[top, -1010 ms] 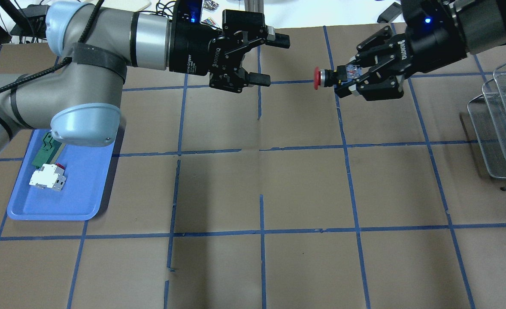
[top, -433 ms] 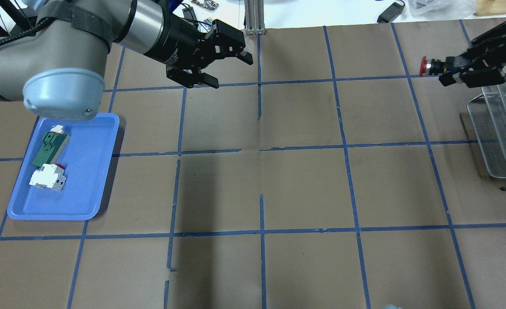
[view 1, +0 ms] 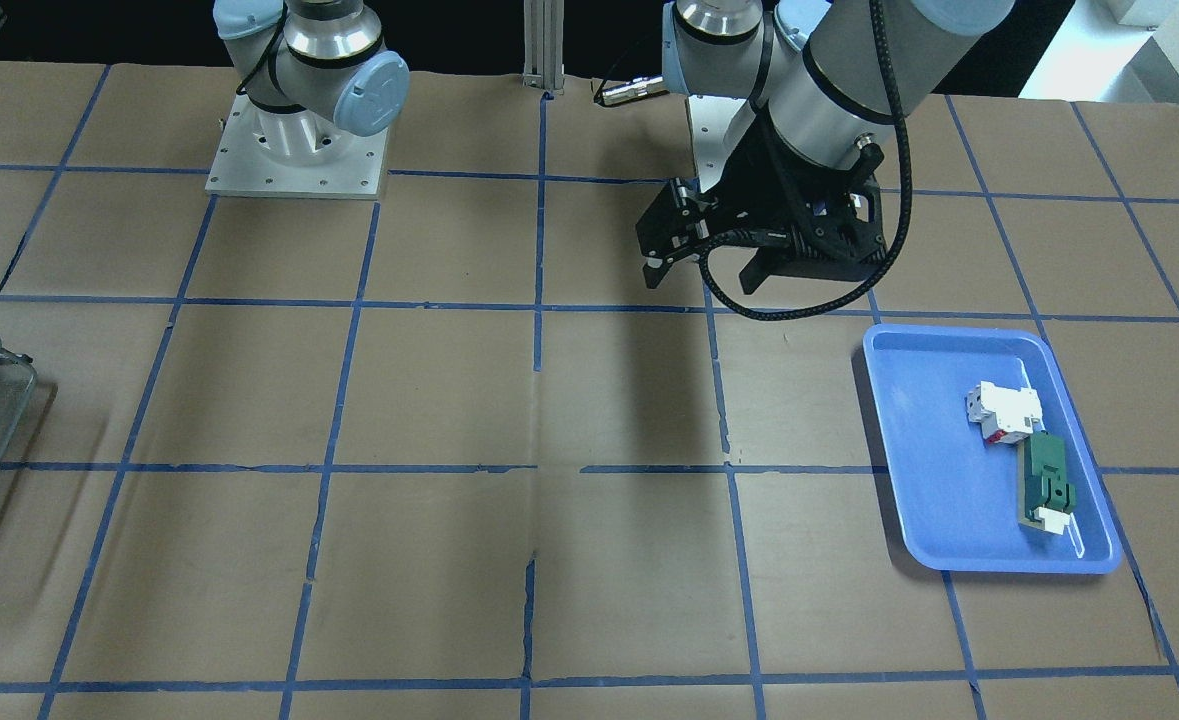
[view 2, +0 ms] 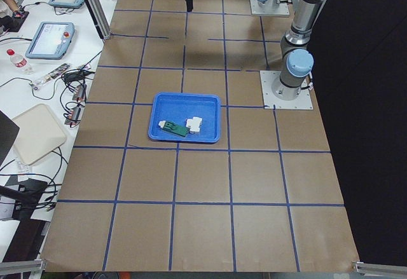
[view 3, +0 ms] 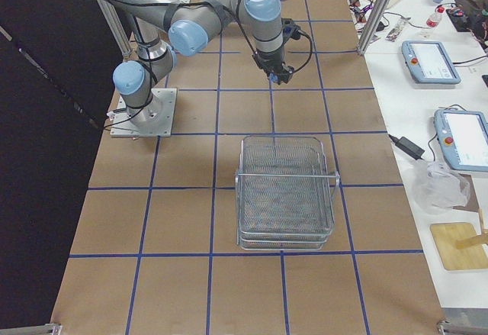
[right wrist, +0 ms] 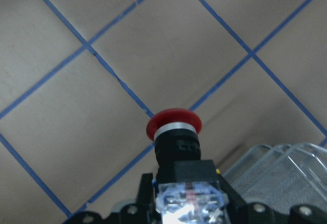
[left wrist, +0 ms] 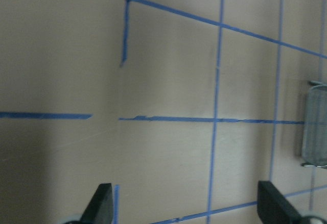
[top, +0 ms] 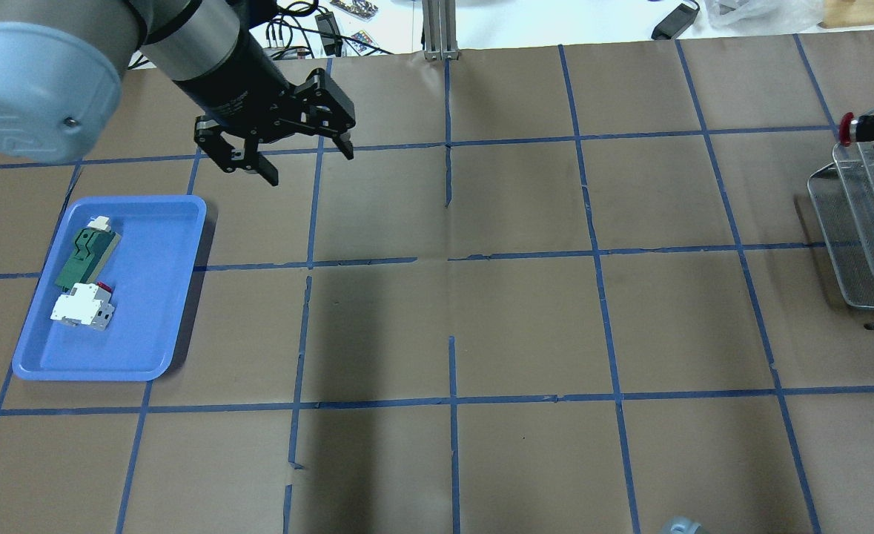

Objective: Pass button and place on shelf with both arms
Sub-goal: 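Lower the button into the mesh basket and open the right gripper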

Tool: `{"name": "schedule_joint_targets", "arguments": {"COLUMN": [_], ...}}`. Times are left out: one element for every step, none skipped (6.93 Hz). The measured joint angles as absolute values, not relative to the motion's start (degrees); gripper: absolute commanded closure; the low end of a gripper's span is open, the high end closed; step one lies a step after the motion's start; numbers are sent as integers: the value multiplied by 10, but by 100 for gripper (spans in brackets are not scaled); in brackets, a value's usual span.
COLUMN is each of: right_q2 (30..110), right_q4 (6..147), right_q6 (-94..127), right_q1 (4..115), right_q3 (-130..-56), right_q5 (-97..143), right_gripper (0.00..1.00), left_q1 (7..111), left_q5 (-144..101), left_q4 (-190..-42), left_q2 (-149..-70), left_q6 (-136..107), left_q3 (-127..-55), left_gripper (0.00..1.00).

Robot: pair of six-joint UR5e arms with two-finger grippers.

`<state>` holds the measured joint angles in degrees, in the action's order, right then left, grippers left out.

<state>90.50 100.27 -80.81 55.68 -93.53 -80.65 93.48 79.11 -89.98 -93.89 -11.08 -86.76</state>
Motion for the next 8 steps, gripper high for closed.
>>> {"name": "schedule_joint_targets", "arguments": {"right_q2": [886, 862, 837, 815, 797, 782, 771, 766], "right_q4": [1034, 1065, 1094, 1114, 1130, 1144, 1150, 1151], "right_q6": [-791, -775, -767, -765, -765, -765, -766, -765], "right_q1": [553, 547, 537, 527, 518, 507, 494, 484], "right_q3": [-932, -931, -930, -930, -930, -930, -931, -931], "right_q5": [-863, -914, -943, -951, -947, -928, -906, -888], "right_gripper": [91, 90, 81, 56, 30, 0, 0, 0], "left_q1": [932, 930, 929, 928, 926, 926, 926, 926], "left_q5": [848, 880, 895, 901, 904, 903, 902, 903], "left_q4": [-920, -925, -925, -925, -927, -929, -929, -930], "left_q2": [-935, -932, -930, -929, -928, -927, -926, -925], "left_q6": [-97, -80, -53, -14, 16, 28, 32, 34], "left_q3": [-864, -865, -865, -865, -865, -865, -865, -865], "left_gripper": [0, 0, 0, 0, 0, 0, 0, 0]}}
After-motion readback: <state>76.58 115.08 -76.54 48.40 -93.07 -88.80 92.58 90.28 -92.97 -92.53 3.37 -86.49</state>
